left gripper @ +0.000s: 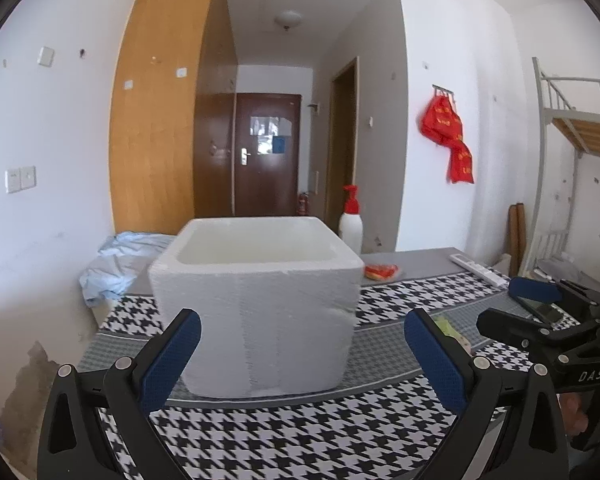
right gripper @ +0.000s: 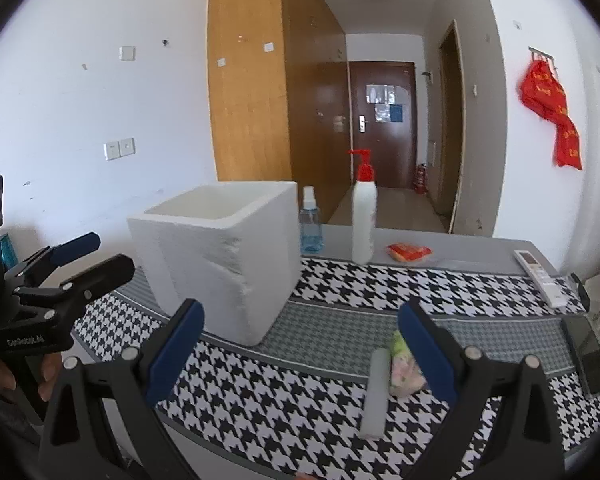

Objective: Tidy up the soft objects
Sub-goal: 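Move both grippers toward the white foam stick and green-and-pink wipes pack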

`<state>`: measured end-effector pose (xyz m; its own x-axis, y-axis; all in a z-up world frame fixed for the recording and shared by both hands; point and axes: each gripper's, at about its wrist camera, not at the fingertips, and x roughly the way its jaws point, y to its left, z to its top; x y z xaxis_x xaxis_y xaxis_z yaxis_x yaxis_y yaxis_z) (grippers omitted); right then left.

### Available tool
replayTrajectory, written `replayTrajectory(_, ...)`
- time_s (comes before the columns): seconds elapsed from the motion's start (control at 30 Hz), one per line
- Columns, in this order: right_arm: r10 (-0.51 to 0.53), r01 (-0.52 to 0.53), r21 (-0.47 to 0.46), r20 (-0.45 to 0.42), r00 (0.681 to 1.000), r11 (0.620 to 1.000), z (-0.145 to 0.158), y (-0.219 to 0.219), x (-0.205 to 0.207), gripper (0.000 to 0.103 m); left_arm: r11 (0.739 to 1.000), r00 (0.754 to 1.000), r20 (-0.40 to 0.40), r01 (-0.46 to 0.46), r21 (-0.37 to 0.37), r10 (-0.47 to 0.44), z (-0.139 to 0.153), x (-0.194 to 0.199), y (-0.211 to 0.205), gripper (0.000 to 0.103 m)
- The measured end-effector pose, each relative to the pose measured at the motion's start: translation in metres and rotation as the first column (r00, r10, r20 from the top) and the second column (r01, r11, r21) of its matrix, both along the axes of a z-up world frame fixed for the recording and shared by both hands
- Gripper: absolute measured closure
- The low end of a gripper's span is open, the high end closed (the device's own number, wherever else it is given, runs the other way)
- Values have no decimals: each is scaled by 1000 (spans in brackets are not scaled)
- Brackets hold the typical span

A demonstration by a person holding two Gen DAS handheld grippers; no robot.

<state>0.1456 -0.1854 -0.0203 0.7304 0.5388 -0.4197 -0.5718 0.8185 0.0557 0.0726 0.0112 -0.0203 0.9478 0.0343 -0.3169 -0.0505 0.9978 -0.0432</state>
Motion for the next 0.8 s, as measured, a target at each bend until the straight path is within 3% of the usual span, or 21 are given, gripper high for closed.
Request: replayTrajectory(0.8, -146, 146, -11, -30, 989, 989, -9, -48, 2, 4, 987, 986, -53, 160, 1, -160, -11, 19, -40, 1)
